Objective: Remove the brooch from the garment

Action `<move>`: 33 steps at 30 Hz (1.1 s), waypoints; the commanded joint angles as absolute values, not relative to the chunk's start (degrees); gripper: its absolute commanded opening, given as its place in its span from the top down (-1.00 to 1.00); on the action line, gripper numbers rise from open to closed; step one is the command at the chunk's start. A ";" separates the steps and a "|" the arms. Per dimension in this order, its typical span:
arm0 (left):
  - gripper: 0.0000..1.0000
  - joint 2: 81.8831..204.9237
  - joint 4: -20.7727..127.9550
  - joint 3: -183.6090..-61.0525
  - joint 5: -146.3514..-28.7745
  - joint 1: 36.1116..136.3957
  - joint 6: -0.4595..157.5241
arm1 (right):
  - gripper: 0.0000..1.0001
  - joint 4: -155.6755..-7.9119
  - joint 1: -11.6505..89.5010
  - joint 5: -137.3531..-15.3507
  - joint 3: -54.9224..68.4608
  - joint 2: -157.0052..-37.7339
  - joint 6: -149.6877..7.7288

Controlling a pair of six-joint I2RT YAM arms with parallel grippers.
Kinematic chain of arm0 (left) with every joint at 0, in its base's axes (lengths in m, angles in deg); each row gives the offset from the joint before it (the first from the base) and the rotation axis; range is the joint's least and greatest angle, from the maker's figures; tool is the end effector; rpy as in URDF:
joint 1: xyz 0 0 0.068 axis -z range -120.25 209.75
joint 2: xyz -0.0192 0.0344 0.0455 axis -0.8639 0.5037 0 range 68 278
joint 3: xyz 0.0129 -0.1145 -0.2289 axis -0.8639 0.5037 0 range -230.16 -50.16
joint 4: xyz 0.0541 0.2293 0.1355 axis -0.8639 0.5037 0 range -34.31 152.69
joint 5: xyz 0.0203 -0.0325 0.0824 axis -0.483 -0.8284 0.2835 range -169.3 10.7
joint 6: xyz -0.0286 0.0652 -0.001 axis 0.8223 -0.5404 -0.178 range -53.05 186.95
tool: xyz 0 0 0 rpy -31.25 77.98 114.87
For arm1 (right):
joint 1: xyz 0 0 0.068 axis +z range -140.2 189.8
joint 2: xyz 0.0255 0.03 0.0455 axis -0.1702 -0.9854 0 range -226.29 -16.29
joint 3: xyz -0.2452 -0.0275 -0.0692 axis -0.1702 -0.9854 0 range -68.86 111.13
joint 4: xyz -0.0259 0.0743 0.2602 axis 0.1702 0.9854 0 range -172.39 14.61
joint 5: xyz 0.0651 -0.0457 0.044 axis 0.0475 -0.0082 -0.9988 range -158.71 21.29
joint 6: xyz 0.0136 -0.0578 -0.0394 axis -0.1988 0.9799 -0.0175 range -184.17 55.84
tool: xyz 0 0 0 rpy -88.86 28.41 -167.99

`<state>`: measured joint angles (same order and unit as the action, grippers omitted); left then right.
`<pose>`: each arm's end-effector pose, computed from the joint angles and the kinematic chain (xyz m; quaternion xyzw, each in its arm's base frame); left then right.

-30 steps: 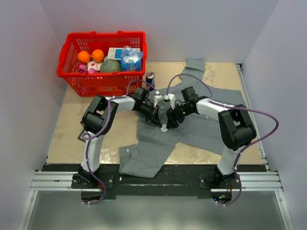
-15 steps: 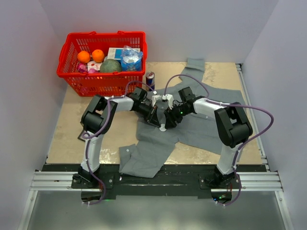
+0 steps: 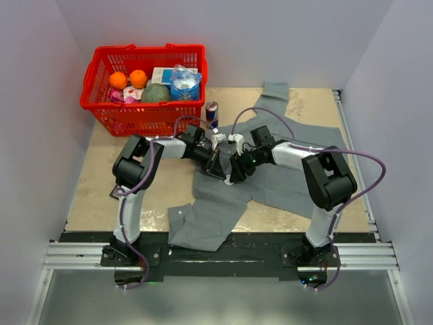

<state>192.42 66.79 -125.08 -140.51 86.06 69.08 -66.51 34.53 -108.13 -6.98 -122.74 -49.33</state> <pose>0.3551 -0.2329 0.0725 0.3007 0.7870 -0.5310 0.0908 0.3235 0.1900 0.1096 -0.3890 0.8275 0.3456 0.2111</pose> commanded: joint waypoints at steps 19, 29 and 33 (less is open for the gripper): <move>1.00 189.99 57.54 -120.83 -144.43 83.48 76.62 | 0.03 -72.46 34.23 -105.89 -7.96 -123.25 -57.05; 1.00 190.16 57.01 -120.65 -144.96 83.48 77.23 | 0.09 -72.11 35.11 -102.38 -6.55 -124.22 -58.01; 1.00 190.43 56.57 -120.65 -145.13 83.48 77.94 | 0.10 -71.67 35.90 -101.59 -5.94 -124.83 -58.01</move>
